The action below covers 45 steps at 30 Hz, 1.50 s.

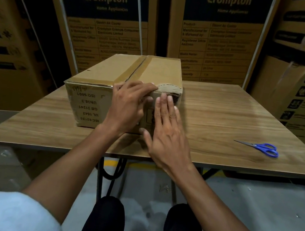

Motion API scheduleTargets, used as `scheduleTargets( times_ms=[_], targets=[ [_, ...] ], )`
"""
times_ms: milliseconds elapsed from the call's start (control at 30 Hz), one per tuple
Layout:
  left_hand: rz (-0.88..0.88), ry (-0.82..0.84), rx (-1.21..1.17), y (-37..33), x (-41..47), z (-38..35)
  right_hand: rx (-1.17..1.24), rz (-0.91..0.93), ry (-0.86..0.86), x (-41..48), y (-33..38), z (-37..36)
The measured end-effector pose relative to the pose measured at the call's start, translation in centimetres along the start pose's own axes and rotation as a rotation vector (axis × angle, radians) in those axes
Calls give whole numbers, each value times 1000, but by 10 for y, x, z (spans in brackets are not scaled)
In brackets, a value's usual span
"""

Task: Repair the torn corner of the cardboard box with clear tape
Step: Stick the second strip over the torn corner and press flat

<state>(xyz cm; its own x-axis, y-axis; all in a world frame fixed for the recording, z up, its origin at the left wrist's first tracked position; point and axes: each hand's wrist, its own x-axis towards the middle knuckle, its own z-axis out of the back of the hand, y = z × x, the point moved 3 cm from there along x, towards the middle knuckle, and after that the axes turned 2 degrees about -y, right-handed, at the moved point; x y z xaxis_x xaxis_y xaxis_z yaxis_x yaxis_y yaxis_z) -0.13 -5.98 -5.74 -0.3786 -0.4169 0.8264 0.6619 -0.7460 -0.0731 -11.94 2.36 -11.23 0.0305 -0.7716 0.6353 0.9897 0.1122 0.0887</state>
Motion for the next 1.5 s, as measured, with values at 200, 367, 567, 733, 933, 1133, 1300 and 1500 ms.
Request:
scheduleTargets(
  times_ms=[200, 367, 567, 733, 933, 1133, 1300, 1500],
  targets=[
    [24, -11, -21, -3, 1, 1, 37, -123, 153, -23, 13, -16],
    [55, 37, 9, -9, -3, 2, 60, -99, 118, -25, 16, 0],
    [50, 61, 44, -11, -6, 0, 105, -137, 202, -39, 17, -18],
    [26, 56, 78, -14, -12, -5, 508, -425, 22, -43, 7, 6],
    [44, 12, 56, -14, -13, -7, 932, -695, -8, -6, -8, 21],
    [78, -27, -7, -10, -11, -16, 1052, -734, -20, 10, -22, 7],
    [85, -17, -53, -10, -11, -13, 1099, -751, 108, 32, -48, 3],
    [61, -26, -26, -7, -10, -13, 740, -644, -175, 7, -18, 7]
  ],
)
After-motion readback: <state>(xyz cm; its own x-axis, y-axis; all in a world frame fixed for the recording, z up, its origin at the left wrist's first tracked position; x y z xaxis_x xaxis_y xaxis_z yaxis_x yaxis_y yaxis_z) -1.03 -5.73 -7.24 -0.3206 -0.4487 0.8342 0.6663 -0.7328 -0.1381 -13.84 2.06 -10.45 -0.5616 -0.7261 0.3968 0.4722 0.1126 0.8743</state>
